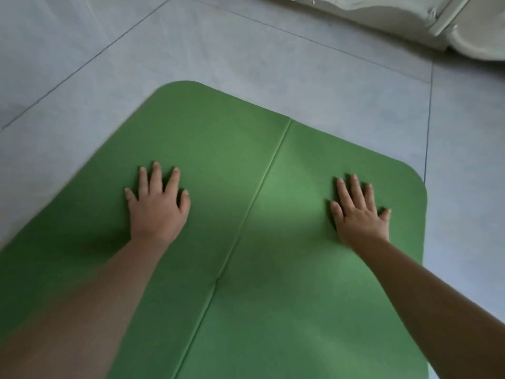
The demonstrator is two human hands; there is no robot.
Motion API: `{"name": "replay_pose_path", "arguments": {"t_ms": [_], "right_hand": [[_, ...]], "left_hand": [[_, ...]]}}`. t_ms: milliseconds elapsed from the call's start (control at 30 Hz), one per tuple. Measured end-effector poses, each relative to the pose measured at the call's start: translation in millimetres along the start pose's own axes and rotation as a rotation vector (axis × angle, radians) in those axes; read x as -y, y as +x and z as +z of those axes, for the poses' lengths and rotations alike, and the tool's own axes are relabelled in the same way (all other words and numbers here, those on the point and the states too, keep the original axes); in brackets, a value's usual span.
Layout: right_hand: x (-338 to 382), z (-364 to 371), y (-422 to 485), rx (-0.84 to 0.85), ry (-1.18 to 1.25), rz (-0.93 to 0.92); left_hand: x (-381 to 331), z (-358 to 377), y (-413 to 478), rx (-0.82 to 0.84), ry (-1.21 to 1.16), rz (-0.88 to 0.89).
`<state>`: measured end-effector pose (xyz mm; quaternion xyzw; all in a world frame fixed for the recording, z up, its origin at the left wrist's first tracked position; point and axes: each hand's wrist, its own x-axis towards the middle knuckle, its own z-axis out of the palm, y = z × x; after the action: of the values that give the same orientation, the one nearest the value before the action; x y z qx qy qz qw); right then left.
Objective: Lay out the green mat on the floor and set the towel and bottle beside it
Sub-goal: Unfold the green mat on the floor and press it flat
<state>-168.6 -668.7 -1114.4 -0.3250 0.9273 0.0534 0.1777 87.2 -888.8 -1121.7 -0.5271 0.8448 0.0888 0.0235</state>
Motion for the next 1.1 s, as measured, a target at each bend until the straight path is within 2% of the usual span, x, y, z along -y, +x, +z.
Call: {"name": "replay_pose_path", "arguments": {"t_ms": [100,233,300,367,433,533,733,867,900,967,1033,1100], "right_hand": [[16.9,-11.1,-18.9,0.073,-0.026,0.011],[78.0,-13.3,-39.2,0.010,0.115,-0.255],[106.9,-8.9,-42.5,0.010,0.115,-0.407],[115.6,-3.2,-34.4,0.030,0.111,-0.461],[99.5,4.7,-24.2,0.052,0.076,-0.441],[50.3,16.3,-16.4,-0.002,-0.040,-0.405],[-43.4,6.0,-8.1,0.006,-0.026,-0.133],[-32.5,-7.8,3.7,-0.023,0.006,-0.040],[-13.5,-11.0,5.1,-0.059,0.035,-0.082],[41.3,-12.3,6.3,-0.098,0.115,-0.287],[102.7,-7.5,4.0,-0.044,0.157,-0.524],[148.7,-4.3,3.7,0.059,0.145,-0.671]], "left_hand": [[-58.3,15.1,-63.2,0.070,-0.060,-0.072],[-102.0,30.1,-100.0,0.180,0.046,-0.015],[-96.6,32.6,-94.3,0.168,0.089,0.068],[-92.5,35.3,-92.6,0.156,0.100,0.105],[-93.7,35.8,-94.7,0.157,0.093,0.094],[-94.5,32.5,-92.7,0.166,0.064,0.087],[-94.8,30.3,-94.5,0.187,0.062,0.065],[-99.3,26.5,-94.9,0.170,0.079,0.062],[-101.9,22.6,-95.6,0.174,0.078,0.062],[-102.7,18.3,-93.5,0.161,0.062,0.074],[-101.8,15.1,-91.7,0.132,0.085,0.097],[-105.1,12.6,-91.3,0.137,0.101,0.081]]}}
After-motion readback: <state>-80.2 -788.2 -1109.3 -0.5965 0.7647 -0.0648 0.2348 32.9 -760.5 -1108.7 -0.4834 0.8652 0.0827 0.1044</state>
